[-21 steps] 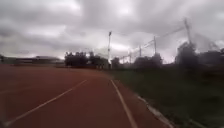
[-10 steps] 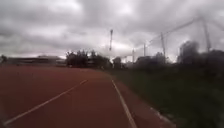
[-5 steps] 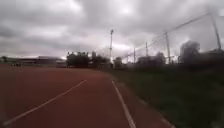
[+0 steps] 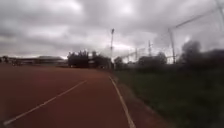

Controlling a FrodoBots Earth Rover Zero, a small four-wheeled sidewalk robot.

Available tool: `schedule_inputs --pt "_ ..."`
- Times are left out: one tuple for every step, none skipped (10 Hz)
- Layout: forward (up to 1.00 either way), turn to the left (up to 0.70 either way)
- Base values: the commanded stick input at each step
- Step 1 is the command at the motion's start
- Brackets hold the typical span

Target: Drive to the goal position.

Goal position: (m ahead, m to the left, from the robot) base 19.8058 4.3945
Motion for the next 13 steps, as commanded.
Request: schedule_inputs --pt "0.70 0.00" --pt "0.70 0.00" --pt "0.70 0.00" --pt "0.70 0.00" --pt "0.70 0.00" --pt "0.70 0.00" --pt "0.70 0.00" --pt "0.70 0.00" --pt "0.70 0.00" --pt "0.70 0.00" --pt "0.70 0.00" --pt "0.70 0.00" --pt "0.70 0.00"
